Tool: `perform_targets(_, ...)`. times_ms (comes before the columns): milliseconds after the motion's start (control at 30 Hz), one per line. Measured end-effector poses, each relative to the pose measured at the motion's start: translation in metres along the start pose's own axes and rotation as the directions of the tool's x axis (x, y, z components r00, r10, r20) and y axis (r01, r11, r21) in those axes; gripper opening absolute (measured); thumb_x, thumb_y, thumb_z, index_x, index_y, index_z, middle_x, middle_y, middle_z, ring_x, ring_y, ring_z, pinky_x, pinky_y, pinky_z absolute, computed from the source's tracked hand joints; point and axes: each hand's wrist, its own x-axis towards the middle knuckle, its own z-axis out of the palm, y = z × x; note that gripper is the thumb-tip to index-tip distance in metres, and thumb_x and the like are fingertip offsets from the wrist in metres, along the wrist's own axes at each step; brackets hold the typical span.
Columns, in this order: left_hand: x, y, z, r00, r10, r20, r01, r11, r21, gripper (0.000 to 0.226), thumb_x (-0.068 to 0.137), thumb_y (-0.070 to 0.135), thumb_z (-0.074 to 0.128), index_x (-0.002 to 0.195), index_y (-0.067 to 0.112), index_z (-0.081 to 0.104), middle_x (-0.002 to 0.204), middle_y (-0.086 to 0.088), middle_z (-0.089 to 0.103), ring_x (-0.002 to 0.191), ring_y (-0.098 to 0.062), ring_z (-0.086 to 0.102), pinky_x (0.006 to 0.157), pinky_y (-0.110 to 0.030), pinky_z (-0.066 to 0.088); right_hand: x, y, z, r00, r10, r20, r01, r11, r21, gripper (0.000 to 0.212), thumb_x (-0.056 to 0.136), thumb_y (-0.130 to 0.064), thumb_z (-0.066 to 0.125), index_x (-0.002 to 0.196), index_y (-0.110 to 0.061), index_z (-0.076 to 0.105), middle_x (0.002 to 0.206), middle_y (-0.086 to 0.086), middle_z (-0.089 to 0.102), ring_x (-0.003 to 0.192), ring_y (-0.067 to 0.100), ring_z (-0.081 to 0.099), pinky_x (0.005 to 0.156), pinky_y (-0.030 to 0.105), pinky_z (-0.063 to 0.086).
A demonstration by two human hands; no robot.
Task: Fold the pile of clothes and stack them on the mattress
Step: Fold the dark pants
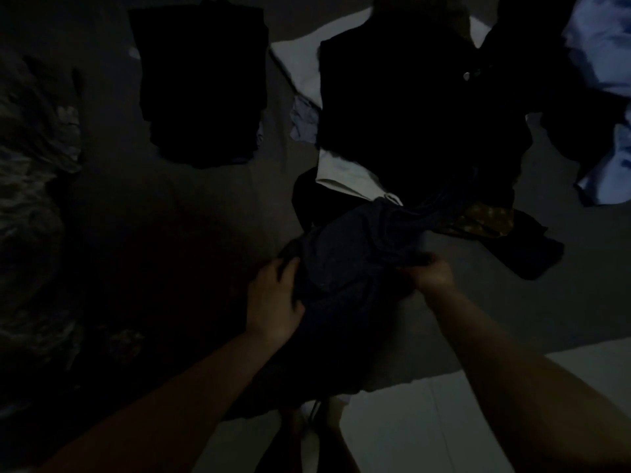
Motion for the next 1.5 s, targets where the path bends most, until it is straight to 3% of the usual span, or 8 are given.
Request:
perform_targets(200, 0.019, 0.017, -0.007, 0.976, 0.158, 0.149, -0.188, 0.959, 0.212, 0.073, 0.086, 0.034, 0.055, 0.148, 0.035, 0.016, 0.157, -0.010, 0.004, 0.144, -0.028, 0.006, 0.114, -0.040, 0.011, -0.052, -0.095, -0.011, 0.907, -0.391, 0.155, 0.402, 0.915, -0.046, 0.017, 0.081, -0.019, 0.072, 0.092, -0.006, 0.070, 0.088, 0.010, 0.070, 0.082, 0.018, 0.065, 0.073, 0.031, 0.051)
perform_targets(333, 0.043, 0.010, -0.024, 0.991, 0.032, 0.127, -0.072, 0.941, 0.330, 0.048, 0.088, 0.036, 0.050, 0.133, 0.023, 0.039, 0.139, -0.010, 0.043, 0.129, -0.026, 0.038, 0.105, -0.038, 0.026, -0.070, -0.178, -0.009, 0.792, -0.444, 0.418, 0.409, 0.895, 0.178, 0.006, 0.083, -0.019, 0.071, 0.086, -0.017, 0.066, 0.075, 0.002, 0.061, 0.059, 0.010, 0.055, 0.052, 0.022, 0.040)
perform_targets(533, 0.075, -0.041, -0.037, 0.944, -0.292, -0.152, 0.316, 0.932, 0.179, 0.033, 0.093, 0.011, 0.047, 0.122, -0.005, 0.052, 0.119, -0.030, 0.057, 0.108, -0.042, 0.057, 0.089, -0.040, 0.045, -0.049, -0.241, 0.021, 0.680, -0.402, 0.613, 0.519, 0.854, -0.016, 0.066, 0.087, -0.013, 0.066, 0.143, -0.018, 0.031, 0.118, 0.008, 0.060, 0.067, 0.017, 0.065, 0.053, 0.020, 0.052)
perform_targets(633, 0.082, -0.055, -0.039, 0.885, -0.442, -0.144, 0.357, 0.845, -0.398, 0.020, 0.077, -0.017, 0.046, 0.085, -0.015, 0.064, 0.083, -0.033, 0.063, 0.073, -0.044, 0.066, 0.061, -0.039, 0.054, -0.015, -0.222, 0.021, 0.782, -0.501, 0.372, 0.557, 0.829, -0.055, 0.046, 0.090, -0.013, 0.060, 0.133, -0.005, 0.047, 0.113, 0.014, 0.063, 0.057, 0.005, 0.062, 0.047, 0.017, 0.049)
perform_targets(833, 0.075, -0.016, -0.035, 0.907, -0.419, 0.052, 0.394, 0.795, -0.461, 0.062, 0.084, 0.033, 0.067, 0.138, 0.013, 0.043, 0.136, -0.021, 0.047, 0.125, -0.032, 0.046, 0.107, -0.034, 0.036, -0.008, -0.060, 0.006, 0.966, -0.227, 0.124, 0.224, 0.974, 0.037, 0.035, 0.093, -0.018, 0.057, 0.059, -0.010, 0.053, 0.057, 0.005, 0.056, 0.049, 0.005, 0.052, 0.054, 0.023, 0.042)
perform_targets(1200, 0.116, -0.003, -0.044, 0.866, -0.493, 0.082, 0.497, 0.831, -0.249, 0.082, 0.072, 0.079, 0.049, 0.125, 0.017, 0.057, 0.133, -0.017, 0.049, 0.125, -0.035, 0.044, 0.106, -0.045, 0.037, 0.033, -0.088, -0.040, 0.921, -0.096, -0.379, 0.231, 0.915, 0.331, 0.049, 0.082, -0.031, 0.071, 0.117, -0.004, 0.049, 0.102, 0.006, 0.054, 0.091, 0.012, 0.052, 0.066, 0.004, 0.040)
perform_targets(1300, 0.156, 0.011, -0.060, 0.862, -0.427, 0.274, 0.496, 0.597, -0.630, 0.082, 0.067, 0.064, 0.070, 0.128, 0.011, 0.055, 0.128, -0.010, 0.058, 0.114, -0.028, 0.057, 0.100, -0.039, 0.045, 0.059, -0.107, -0.062, 0.947, 0.042, -0.317, 0.101, 0.902, 0.419, 0.050, 0.081, -0.029, 0.073, 0.121, -0.006, 0.051, 0.109, 0.003, 0.053, 0.101, 0.016, 0.055, 0.090, 0.027, 0.048)
perform_targets(1500, 0.210, 0.038, -0.070, 0.790, -0.401, 0.465, 0.539, 0.090, -0.838, 0.037, 0.084, 0.024, 0.070, 0.115, 0.007, 0.059, 0.100, -0.006, 0.064, 0.072, -0.018, 0.061, 0.067, -0.026, 0.056, 0.062, -0.104, -0.080, 0.993, -0.100, -0.065, 0.112, 0.969, 0.222, 0.033, 0.082, -0.027, 0.072, 0.058, -0.016, 0.052, 0.062, 0.005, 0.056, 0.055, 0.019, 0.053, 0.057, 0.031, 0.048)
